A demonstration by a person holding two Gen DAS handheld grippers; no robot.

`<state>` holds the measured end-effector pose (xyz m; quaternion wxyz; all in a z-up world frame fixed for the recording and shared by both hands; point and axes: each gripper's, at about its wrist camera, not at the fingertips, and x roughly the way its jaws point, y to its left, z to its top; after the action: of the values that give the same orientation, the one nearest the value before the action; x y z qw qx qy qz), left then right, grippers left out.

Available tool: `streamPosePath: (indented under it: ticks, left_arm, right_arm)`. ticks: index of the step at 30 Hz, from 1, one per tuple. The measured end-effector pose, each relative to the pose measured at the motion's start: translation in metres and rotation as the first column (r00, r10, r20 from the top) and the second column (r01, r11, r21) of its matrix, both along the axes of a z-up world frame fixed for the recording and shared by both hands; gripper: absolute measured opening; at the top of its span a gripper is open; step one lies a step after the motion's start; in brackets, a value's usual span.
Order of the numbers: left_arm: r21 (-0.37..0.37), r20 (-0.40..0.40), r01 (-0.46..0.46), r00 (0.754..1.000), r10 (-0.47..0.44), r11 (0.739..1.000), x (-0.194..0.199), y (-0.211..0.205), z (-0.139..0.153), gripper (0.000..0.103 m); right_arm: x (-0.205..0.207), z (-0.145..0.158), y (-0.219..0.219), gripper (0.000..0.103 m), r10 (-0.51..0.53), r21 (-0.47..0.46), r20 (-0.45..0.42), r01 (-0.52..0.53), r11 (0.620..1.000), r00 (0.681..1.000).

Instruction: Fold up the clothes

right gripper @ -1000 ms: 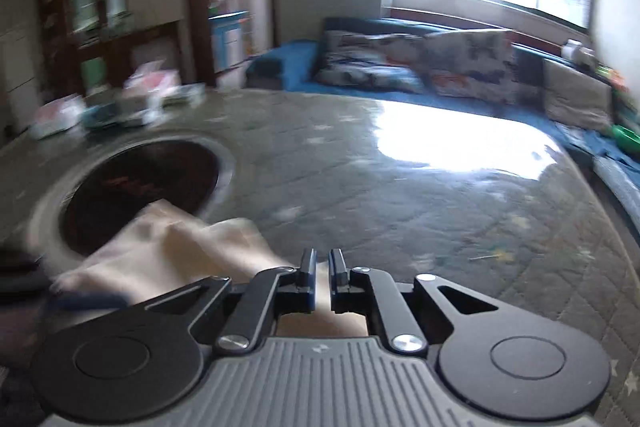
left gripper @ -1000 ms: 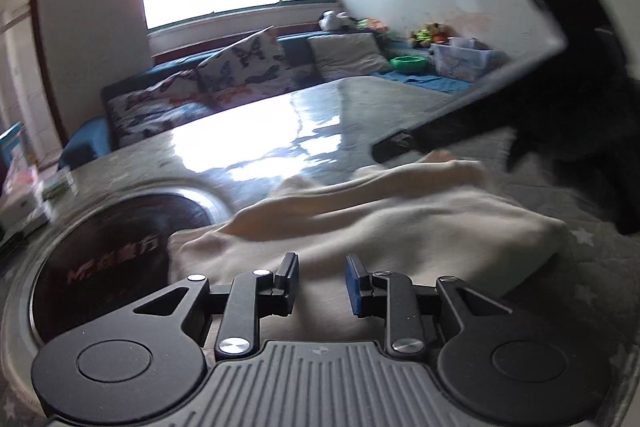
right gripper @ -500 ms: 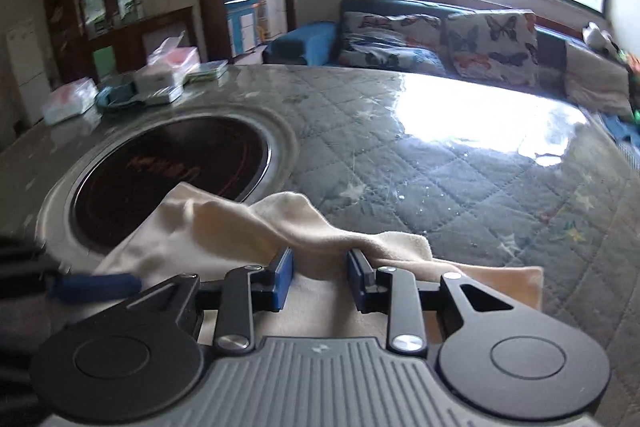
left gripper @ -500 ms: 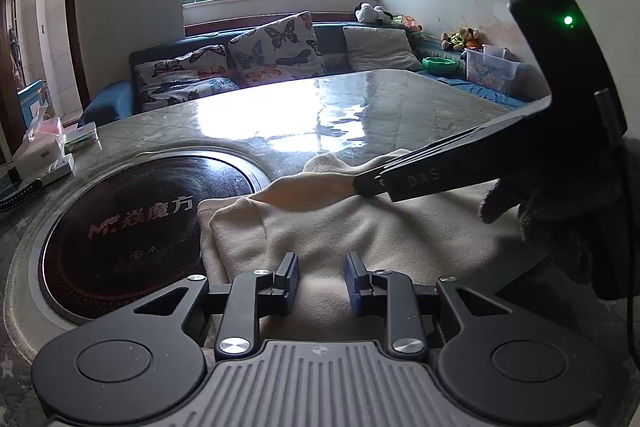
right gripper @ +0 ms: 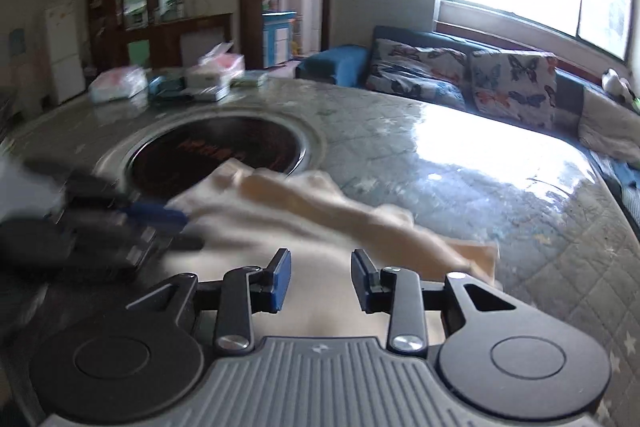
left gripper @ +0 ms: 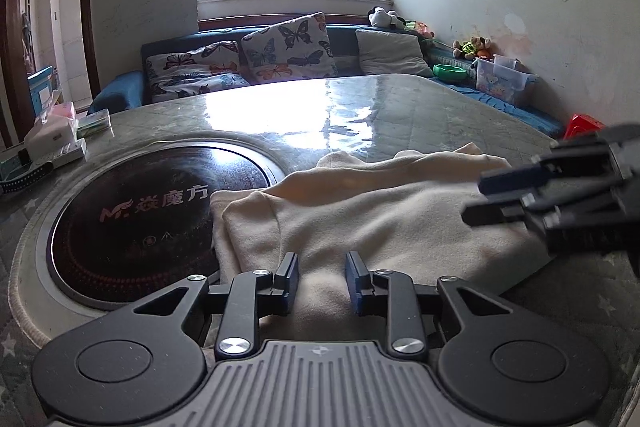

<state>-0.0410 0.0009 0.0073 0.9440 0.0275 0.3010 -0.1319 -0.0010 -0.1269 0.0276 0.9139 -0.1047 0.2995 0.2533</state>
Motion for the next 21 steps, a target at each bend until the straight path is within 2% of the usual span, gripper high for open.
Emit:
streamPosePath:
  ticks: [4, 8, 13, 18, 21]
  left_arm:
    - [-0.007, -0.008, -0.002, 1.000, 0.002, 1.000, -0.005, -0.001, 0.000, 0.029]
    - [0.005, -0.001, 0.011, 1.000, -0.011, 1.000, -0.019, -0.006, -0.001, 0.029]
    - [-0.026, 0.001, 0.009, 1.000, -0.009, 1.000, -0.038, -0.008, -0.003, 0.029]
    - [-0.024, 0.006, 0.013, 1.000, -0.012, 1.000, -0.047, -0.012, -0.001, 0.029]
    - [-0.016, 0.008, 0.016, 1.000, -0.016, 1.000, -0.051, -0.015, 0.000, 0.029]
  right_arm:
    - [-0.020, -0.017, -0.011, 0.033, -0.013, -0.006, -0.005, 0.013, 1.000, 1.000]
    - [-0.033, -0.019, -0.027, 0.033, -0.047, 0.072, -0.004, 0.047, 0.996, 0.999]
    - [-0.063, -0.025, -0.041, 0.034, -0.018, 0.065, 0.072, 0.013, 0.998, 0.997]
    - [-0.089, -0.030, -0.057, 0.034, -0.029, 0.123, 0.098, 0.017, 0.992, 0.995]
    - [-0.096, -0.029, -0.058, 0.034, -0.039, 0.126, 0.102, 0.026, 0.992, 0.994]
